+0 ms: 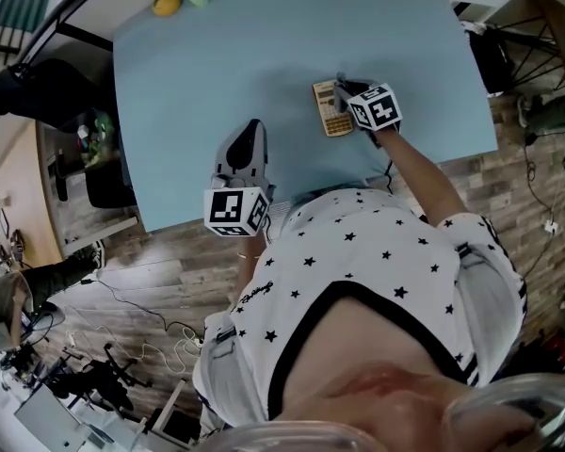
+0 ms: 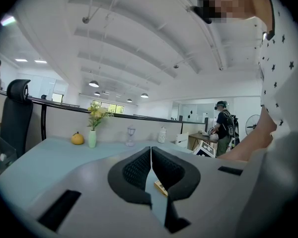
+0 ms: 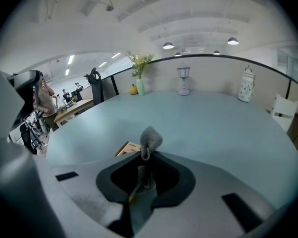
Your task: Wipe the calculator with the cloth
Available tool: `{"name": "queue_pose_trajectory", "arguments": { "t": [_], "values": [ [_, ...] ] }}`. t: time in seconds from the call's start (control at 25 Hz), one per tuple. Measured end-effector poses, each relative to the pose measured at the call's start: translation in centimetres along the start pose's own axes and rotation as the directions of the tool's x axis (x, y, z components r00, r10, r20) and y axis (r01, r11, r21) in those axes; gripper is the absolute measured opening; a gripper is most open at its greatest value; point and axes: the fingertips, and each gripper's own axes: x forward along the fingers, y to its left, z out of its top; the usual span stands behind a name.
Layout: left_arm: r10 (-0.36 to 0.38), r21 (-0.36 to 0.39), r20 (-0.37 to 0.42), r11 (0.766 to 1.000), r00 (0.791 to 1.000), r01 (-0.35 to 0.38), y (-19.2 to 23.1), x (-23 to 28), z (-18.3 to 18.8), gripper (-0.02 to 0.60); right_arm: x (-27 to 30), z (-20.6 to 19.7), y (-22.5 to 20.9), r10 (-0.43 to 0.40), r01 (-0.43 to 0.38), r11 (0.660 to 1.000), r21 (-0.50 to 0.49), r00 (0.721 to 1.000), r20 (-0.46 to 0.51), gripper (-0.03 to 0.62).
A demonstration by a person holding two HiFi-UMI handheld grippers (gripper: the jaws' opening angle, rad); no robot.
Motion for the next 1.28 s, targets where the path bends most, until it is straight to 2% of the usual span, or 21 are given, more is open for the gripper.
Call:
{"name": "queue_pose_trajectory", "arguments": {
  "t": [0.2, 0.68, 0.92, 1.28],
  "values": [
    [0.002, 0.009, -0.001, 1.0, 1.0, -0.002, -0.3, 0.1, 0.3, 0.031, -0.4, -0.2, -0.7, -0.008, 0.008, 1.0, 0.029, 1.0, 0.012, 0.052],
    [0.017, 0.003, 0.004, 1.0, 1.0, -0.017, -0.5, -0.1, 0.2, 0.031, -0.6, 0.0, -0.5, 0.001, -0.001, 1.0, 0.027, 1.0, 0.026, 0.052],
    [0.016, 0.001, 0.002, 1.0, 1.0, -0.016, -0.7, -0.3, 0.0, 0.031, -0.5, 1.1, 3.0, 0.078, -0.078, 0.997, -0.012, 0.996, 0.048, 0.052],
    [0.03, 0.0, 0.005, 1.0, 1.0, -0.03, -0.4, -1.2, 0.1, 0.031, 0.6, 0.0, 6.8, 0.157, -0.157, 0.986, -0.061, 0.988, -0.003, 0.052]
  ]
}}
